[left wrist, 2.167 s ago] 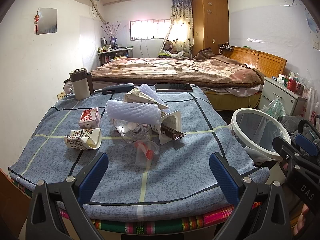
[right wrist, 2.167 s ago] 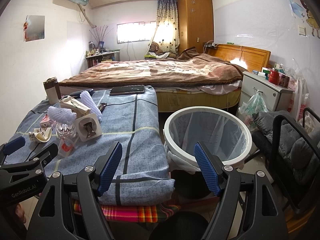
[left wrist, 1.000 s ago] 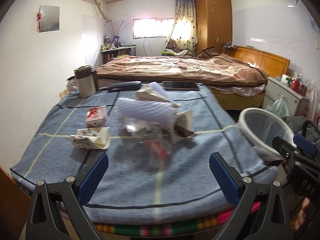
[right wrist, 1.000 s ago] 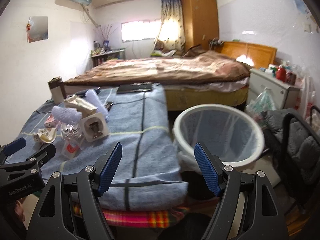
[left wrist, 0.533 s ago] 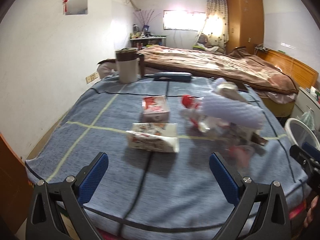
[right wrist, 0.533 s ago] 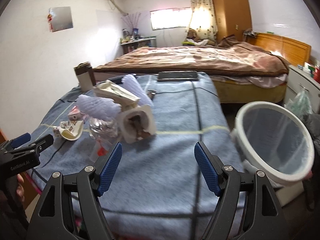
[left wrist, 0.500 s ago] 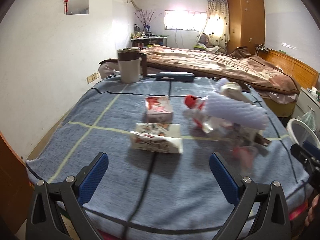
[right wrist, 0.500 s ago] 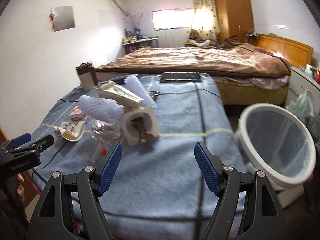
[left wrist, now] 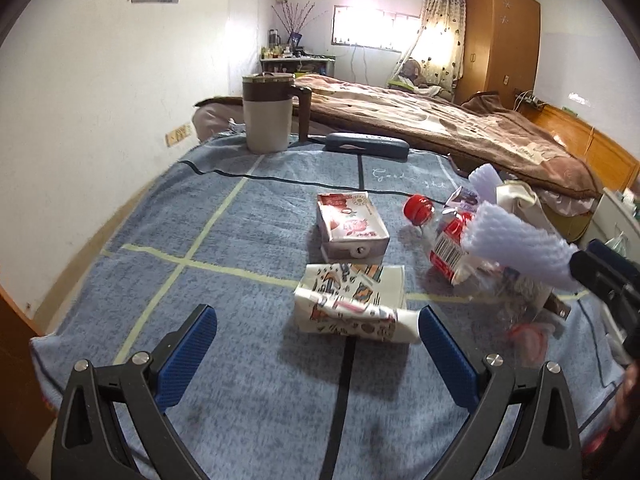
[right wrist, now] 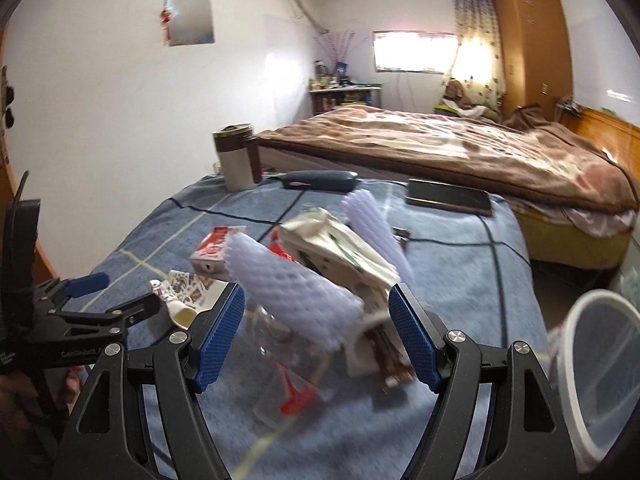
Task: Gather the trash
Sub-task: 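Grasp the patterned paper cup with the left gripper while the right grasps the white mesh foam, then carry both items to the white bin and open both grippers to drop them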
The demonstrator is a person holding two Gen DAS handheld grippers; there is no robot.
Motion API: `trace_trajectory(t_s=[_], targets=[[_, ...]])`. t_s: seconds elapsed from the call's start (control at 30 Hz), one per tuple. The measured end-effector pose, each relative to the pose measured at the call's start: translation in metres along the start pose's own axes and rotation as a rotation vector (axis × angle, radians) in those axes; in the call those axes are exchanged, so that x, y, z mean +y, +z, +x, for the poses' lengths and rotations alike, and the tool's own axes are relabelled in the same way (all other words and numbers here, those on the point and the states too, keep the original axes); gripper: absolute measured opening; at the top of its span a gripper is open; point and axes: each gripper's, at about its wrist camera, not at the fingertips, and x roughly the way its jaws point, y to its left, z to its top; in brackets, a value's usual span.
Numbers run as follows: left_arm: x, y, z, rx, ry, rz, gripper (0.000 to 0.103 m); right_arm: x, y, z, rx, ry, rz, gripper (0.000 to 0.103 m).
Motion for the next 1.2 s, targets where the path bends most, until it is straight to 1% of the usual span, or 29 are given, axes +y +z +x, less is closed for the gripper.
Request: trace_trajectory(t_s=[0.07, 0.1, 0.17, 0.2, 0.23, 0.27, 0.3, 0.33, 0.4, 0.43, 0.47, 0.53, 0.6, 0.63, 0.7, 0.73, 0.8, 0.87, 0.9, 1.07, 1.2], targets=[[0.004, 0.003, 0.009, 0.026, -0.006, -0.035, 0.102, 0.003, 0.002, 0.006, 0.017, 0.012, -0.022, 0.076], [0.007, 0.005, 0.015, 0.055, -0.017, -0.064, 0.102, 0.005, 0.003, 0.01, 0.031, 0.017, -0.031, 0.076], [0.012, 0.006, 0.019, 0.071, -0.07, -0.111, 0.102, 0.007, 0.003, 0.016, 0.056, 0.017, -0.042, 0.076], [0.014, 0.007, 0.022, 0.079, -0.084, -0.127, 0.102, 0.008, 0.002, 0.018, 0.062, 0.012, -0.048, 0.076], [0.014, 0.008, 0.024, 0.082, -0.08, -0.133, 0.102, 0.01, 0.003, 0.021, 0.065, 0.005, -0.053, 0.075], [0.014, 0.009, 0.026, 0.08, -0.073, -0.136, 0.102, 0.01, 0.002, 0.022, 0.067, -0.003, -0.056, 0.072], [0.013, 0.009, 0.028, 0.085, -0.063, -0.139, 0.099, 0.011, 0.003, 0.024, 0.068, -0.008, -0.054, 0.065], [0.013, 0.009, 0.029, 0.089, -0.057, -0.139, 0.096, 0.011, 0.003, 0.024, 0.072, -0.011, -0.049, 0.061], [0.009, 0.009, 0.03, 0.097, -0.063, -0.124, 0.089, 0.01, 0.003, 0.025, 0.07, -0.01, -0.043, 0.059], [0.009, 0.009, 0.032, 0.106, -0.069, -0.126, 0.087, 0.01, 0.002, 0.024, 0.068, -0.01, -0.043, 0.058], [0.008, 0.008, 0.033, 0.115, -0.083, -0.131, 0.083, 0.011, 0.002, 0.025, 0.069, -0.009, -0.043, 0.053], [0.006, 0.006, 0.036, 0.13, -0.104, -0.145, 0.08, 0.014, 0.002, 0.024, 0.069, -0.002, -0.047, 0.049], [0.006, 0.006, 0.039, 0.141, -0.127, -0.166, 0.074, 0.016, 0.001, 0.022, 0.059, -0.002, -0.05, 0.04], [0.006, 0.006, 0.041, 0.15, -0.127, -0.179, 0.071, 0.016, 0.001, 0.021, 0.056, 0.002, -0.049, 0.037], [0.005, 0.006, 0.044, 0.153, -0.147, -0.198, 0.063, 0.017, 0.0, 0.02, 0.054, 0.012, -0.045, 0.032], [0.005, 0.006, 0.044, 0.151, -0.148, -0.197, 0.06, 0.017, 0.0, 0.02, 0.052, 0.014, -0.045, 0.03], [0.004, 0.005, 0.045, 0.155, -0.145, -0.197, 0.047, 0.018, -0.001, 0.018, 0.047, 0.019, -0.042, 0.025], [0.006, 0.004, 0.045, 0.155, -0.163, -0.213, 0.043, 0.016, -0.001, 0.016, 0.041, 0.024, -0.034, 0.021], [0.008, 0.003, 0.045, 0.156, -0.158, -0.221, 0.043, 0.016, -0.001, 0.015, 0.038, 0.026, -0.028, 0.02], [0.011, 0.004, 0.039, 0.136, -0.147, -0.198, 0.038, 0.015, -0.004, 0.011, 0.028, 0.044, -0.014, 0.018], [0.012, 0.008, 0.032, 0.117, -0.154, -0.185, 0.034, 0.012, -0.005, 0.007, 0.014, 0.057, 0.009, 0.018]])
